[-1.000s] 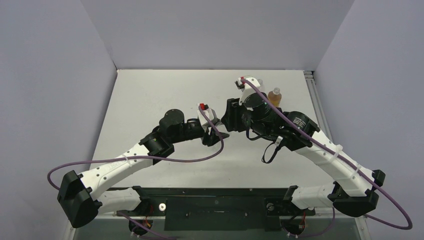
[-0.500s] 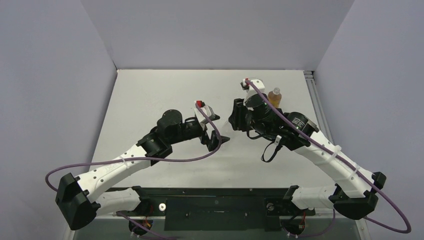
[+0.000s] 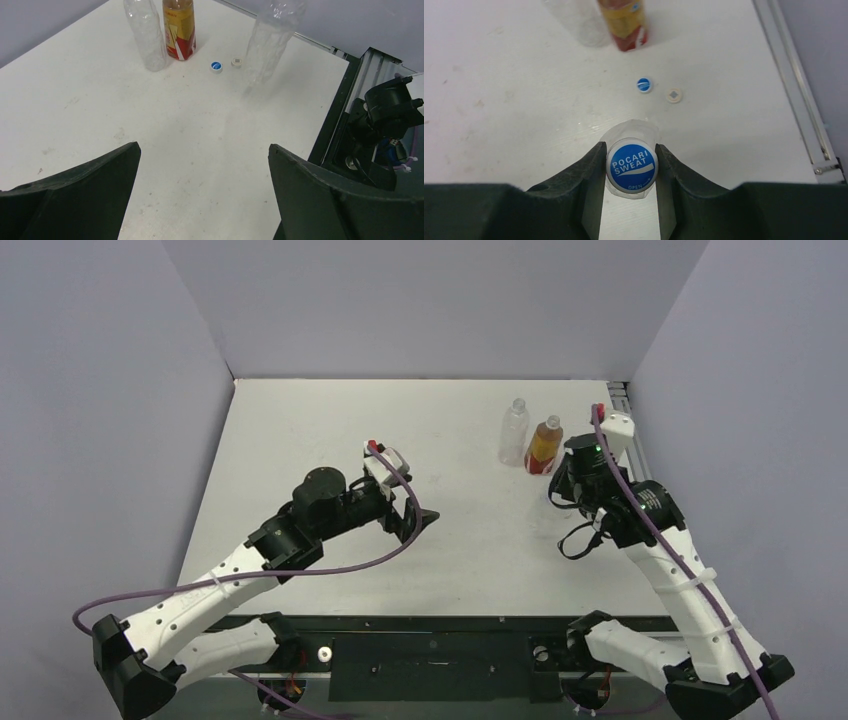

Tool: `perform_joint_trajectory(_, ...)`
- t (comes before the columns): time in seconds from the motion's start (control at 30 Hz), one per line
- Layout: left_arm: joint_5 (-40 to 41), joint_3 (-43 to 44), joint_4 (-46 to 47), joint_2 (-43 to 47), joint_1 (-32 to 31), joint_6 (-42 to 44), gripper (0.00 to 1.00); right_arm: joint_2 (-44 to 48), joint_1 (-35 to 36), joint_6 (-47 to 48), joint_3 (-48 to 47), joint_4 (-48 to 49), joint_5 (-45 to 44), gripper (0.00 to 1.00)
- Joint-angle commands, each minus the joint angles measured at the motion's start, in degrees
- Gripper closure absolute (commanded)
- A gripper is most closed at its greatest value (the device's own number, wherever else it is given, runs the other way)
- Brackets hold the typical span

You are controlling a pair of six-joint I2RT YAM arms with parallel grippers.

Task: Screw on the bottle caps
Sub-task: Place the plastic bottle at the center of the board.

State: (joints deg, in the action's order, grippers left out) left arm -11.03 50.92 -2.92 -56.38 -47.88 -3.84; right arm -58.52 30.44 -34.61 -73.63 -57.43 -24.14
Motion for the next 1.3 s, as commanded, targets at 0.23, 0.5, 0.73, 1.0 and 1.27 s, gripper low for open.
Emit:
perform_joint_trajectory(0.23,3.68,0.52,-6.54,4.94,0.13,0.18,0.03,0.34,-29.36,3.45,4.22,6.42,-2.99,0.99)
perform_joint_trajectory(0.5,6.19,-3.02,-5.18,7.46,-0.51,-0.81,0.04,-5.62,-36.34,4.72,8.38,18.27,-3.08,0.97)
perform_joint_trajectory(0.73,8.07,-5.6,-4.25,9.41,-0.68,-0.24,0.04,-8.54,-41.52,4.98,12.85,27.25,2.84,0.94)
perform_joint_trajectory(1.0,7.43,-6.43,-3.82,9.58,-0.65,0.04,0.03,-10.45,-42.39,5.28,14.19,29.05,4.24,0.85)
perform_joint_trajectory(1.27,6.73,-6.67,-3.71,9.67,-0.64,0.08,0.04,-10.97,-42.28,5.87,15.87,28.77,2.96,0.65)
